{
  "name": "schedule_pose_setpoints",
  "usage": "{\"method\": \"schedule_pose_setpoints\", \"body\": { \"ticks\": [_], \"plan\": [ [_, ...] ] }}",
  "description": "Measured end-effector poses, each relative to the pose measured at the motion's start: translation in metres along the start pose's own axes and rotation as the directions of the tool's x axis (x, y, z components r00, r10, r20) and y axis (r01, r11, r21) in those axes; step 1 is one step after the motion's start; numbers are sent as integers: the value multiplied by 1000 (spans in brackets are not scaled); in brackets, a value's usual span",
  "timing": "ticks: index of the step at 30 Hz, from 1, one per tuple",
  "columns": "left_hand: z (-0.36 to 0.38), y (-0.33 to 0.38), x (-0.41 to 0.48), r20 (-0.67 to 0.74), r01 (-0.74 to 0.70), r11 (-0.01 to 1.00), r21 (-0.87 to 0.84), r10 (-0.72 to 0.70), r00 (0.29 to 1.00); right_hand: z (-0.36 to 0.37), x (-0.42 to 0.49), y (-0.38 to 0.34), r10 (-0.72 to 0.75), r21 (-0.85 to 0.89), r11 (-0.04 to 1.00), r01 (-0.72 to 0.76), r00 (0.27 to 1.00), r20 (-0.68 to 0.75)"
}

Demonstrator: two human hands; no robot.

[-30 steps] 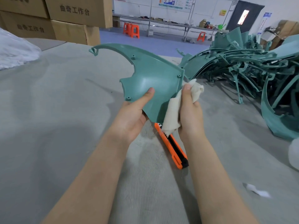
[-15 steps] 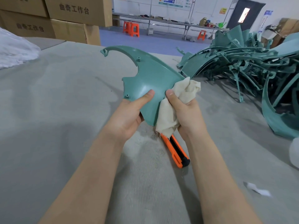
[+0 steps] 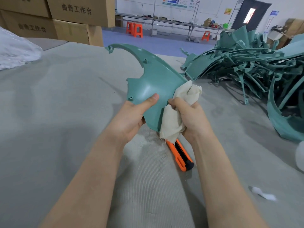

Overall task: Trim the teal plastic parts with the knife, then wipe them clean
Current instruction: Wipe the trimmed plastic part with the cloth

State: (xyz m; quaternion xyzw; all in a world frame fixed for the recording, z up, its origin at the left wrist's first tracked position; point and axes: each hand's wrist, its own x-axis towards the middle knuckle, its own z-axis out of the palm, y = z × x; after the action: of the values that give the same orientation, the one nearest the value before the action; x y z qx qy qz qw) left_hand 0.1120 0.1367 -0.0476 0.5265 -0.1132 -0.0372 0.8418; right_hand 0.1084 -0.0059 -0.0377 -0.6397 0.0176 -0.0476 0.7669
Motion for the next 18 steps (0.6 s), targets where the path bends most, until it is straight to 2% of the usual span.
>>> {"method": "schedule_pose_setpoints", "body": {
  "ticks": [4,9,18],
  "plan": [
    [-2,2,-1,43,-36,998,58,33,999,4,1,2,-36,20,999,36,999,-9],
    [-3,4,-2,64,-57,997,45,54,996,7,0,4,-49,34,998,49,999,-3],
    [-4,1,0,41,-17,998,54,15,999,6,-1,3,-32,-15,999,32,999,-8]
  ]
}}
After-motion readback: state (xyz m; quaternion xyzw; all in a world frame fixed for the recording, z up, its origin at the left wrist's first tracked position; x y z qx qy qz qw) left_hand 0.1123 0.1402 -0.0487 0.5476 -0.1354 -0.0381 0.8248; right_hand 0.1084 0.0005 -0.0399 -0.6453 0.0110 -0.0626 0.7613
